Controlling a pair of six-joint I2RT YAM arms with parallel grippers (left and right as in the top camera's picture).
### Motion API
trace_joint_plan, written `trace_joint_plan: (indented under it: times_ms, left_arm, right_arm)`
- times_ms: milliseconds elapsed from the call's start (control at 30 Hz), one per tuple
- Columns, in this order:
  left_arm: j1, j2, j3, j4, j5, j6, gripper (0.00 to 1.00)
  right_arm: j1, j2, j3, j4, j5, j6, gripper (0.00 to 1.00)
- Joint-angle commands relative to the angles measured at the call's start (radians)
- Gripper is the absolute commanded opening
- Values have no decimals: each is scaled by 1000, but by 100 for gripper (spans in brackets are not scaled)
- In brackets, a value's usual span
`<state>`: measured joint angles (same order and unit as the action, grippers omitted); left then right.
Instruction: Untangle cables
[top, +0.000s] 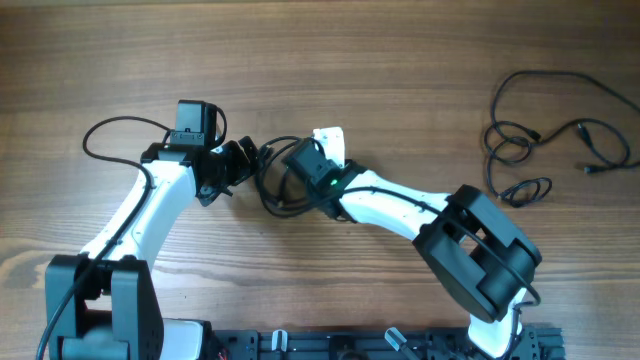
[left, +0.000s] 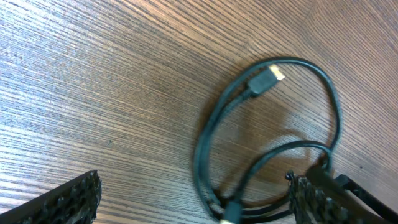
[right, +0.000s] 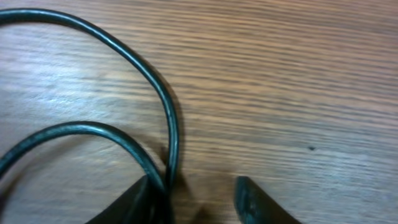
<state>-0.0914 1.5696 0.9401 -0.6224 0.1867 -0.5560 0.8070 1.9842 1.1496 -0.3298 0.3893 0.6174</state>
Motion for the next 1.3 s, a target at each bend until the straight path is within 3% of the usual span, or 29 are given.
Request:
trace_joint_plan:
  times_ms: [0, 33, 67, 100, 233, 333, 467, 700, 767, 900, 1267]
  left_arm:
    - [2, -10, 8, 1, -10, -6, 100]
    - [2, -10, 8, 1, -10, -6, 100]
    - [2, -10, 8, 1, -10, -6, 100]
    - [2, -10, 8, 1, -10, -6, 100]
    - [2, -10, 8, 1, -10, -6, 100]
    - [2, -10, 8, 1, -10, -6, 100]
    - [2, -10, 8, 1, -10, -6, 100]
    - [2, -10, 8, 1, -10, -6, 100]
    - [2, -10, 8, 1, -10, -6, 100]
    - [2, -10, 8, 1, -10, -6, 100]
    - [2, -10, 8, 1, -10, -6, 100]
  right_arm:
    - [-20, 37, 3, -14, 13, 3, 34]
    - [-20, 37, 4, -14, 10, 2, 28]
    - [-20, 34, 6, -15, 2, -16, 8]
    - [-21, 25, 10, -27, 2, -16, 4]
    - [-31, -113, 29, -106, -17, -25, 4]
    - [-75, -329, 29, -132, -84, -156, 4]
    - [-235, -517, 29, -235, 10, -143, 4]
    - [-616, -465, 20, -375, 3, -143, 4]
    - [-696, -430, 20, -374, -110, -146, 6]
    - [-750, -393, 20, -374, -207, -148, 100]
    - [-748, -387, 20, -370, -208, -146, 100]
